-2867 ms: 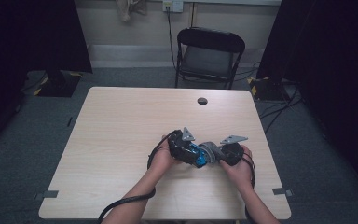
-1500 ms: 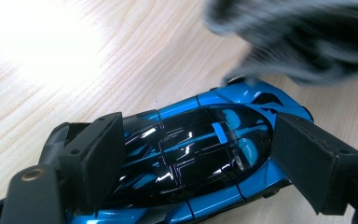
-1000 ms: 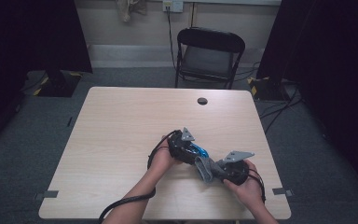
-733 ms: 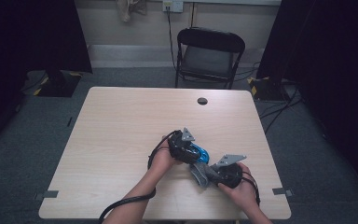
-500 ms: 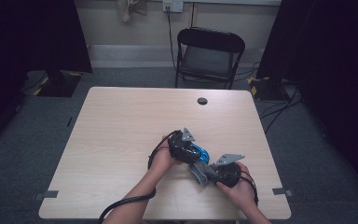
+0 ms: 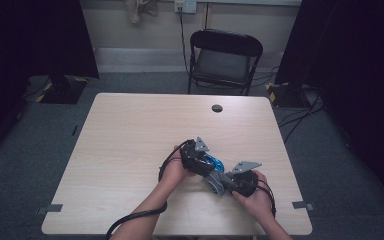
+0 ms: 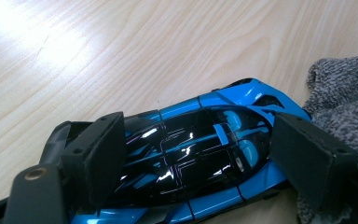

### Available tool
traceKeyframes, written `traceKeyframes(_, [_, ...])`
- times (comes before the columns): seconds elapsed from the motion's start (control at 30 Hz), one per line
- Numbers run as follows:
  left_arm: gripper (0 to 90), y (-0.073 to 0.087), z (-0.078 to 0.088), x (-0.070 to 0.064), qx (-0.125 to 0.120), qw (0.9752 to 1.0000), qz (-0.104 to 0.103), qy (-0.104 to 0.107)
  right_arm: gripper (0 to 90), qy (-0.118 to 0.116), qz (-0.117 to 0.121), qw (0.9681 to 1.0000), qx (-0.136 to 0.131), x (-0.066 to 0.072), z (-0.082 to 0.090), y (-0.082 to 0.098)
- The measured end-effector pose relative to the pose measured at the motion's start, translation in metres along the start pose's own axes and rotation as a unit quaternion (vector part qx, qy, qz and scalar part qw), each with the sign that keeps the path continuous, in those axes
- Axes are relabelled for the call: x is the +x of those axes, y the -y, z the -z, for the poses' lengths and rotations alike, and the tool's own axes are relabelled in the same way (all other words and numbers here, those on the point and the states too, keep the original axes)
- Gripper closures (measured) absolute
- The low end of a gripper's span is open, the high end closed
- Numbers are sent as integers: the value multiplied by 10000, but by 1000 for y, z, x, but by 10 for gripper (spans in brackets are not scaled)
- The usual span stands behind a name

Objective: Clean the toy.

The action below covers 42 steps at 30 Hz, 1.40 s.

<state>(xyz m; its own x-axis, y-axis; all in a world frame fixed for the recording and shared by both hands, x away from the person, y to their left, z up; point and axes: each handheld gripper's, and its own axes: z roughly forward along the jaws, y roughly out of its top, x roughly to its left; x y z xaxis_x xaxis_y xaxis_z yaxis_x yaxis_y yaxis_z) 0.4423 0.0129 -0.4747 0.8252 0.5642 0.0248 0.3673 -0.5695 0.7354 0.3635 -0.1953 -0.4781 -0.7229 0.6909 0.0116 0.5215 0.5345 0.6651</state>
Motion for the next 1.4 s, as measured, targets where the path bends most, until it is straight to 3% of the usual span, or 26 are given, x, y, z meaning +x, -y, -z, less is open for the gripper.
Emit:
traceKeyframes(0.47, [184,0,0,0,-12,10000,30,-5,709,163,-239,9996,37,-17,3,1])
traceKeyframes(0.6, [184,0,0,0,-2,10000,38,0,709,318,-352,9989,52,-28,4,1])
traceKeyframes(0.93, [184,0,0,0,-2,10000,32,27,708,452,-705,9965,-49,-50,-5,-5])
traceKeyframes(1.23, [184,0,0,0,-2,10000,13,23,707,683,-1019,9924,-112,-63,-18,-19])
traceKeyframes(1.4, [184,1,0,0,-52,10000,20,44,703,1000,-1232,9870,-243,-69,-23,-27])
